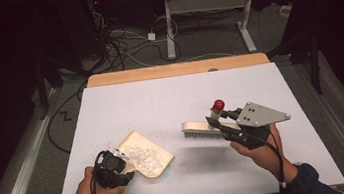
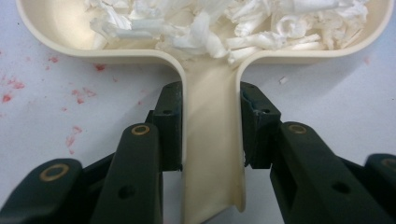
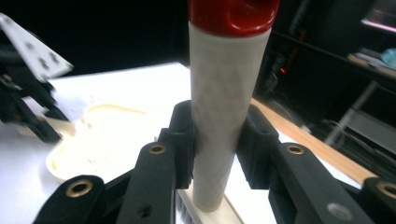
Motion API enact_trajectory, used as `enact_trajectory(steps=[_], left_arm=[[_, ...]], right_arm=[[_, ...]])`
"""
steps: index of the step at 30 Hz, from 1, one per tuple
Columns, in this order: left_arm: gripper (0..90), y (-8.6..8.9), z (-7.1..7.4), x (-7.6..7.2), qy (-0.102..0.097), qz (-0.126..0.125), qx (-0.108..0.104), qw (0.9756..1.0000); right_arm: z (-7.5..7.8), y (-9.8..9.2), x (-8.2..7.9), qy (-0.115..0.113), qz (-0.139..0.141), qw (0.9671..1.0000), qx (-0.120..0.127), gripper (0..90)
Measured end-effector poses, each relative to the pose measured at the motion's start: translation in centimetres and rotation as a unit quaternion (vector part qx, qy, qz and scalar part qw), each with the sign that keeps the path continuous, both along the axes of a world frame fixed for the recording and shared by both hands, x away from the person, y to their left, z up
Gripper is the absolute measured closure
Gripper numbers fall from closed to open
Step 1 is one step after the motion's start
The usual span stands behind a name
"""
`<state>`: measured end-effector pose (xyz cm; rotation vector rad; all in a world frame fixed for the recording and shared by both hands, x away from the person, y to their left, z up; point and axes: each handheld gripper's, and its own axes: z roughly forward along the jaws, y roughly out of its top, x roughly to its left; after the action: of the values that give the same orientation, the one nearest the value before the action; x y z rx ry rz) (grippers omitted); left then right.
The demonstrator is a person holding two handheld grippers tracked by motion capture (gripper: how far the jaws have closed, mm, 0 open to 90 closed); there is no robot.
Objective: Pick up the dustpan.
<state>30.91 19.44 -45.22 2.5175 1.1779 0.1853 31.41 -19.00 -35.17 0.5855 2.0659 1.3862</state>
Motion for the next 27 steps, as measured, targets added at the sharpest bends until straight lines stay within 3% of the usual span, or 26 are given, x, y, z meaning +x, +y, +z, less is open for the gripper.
enact_trajectory(steps=[4,10,14,20,27], left_arm=[[62.6,-0.1,-0.1,0.0,-0.001,0.001,0.001,1.0],[62.6,0.2,0.0,0.1,-0.008,0.01,-0.002,0.9999],[62.6,0.4,-0.1,0.2,-0.006,0.015,-0.007,0.9998],[62.6,0.7,-0.2,0.3,-0.006,0.024,-0.012,0.9996],[62.7,1.3,-0.2,0.2,-0.02,0.048,-0.019,0.9985]], right_arm=[[-0.6,-2.2,0.1,0.011,-0.021,0.9997,-0.011,70.0],[-0.6,-5.4,-0.3,0.025,-0.041,0.9989,-0.004,70.0],[-0.1,-7.7,-0.7,0.047,-0.037,0.9981,0.014,70.0],[0.9,-10.7,-1.7,0.064,-0.042,0.9968,0.021,70.0],[1.1,-12.7,-2.5,0.098,-0.034,0.9944,0.02,70.0]])
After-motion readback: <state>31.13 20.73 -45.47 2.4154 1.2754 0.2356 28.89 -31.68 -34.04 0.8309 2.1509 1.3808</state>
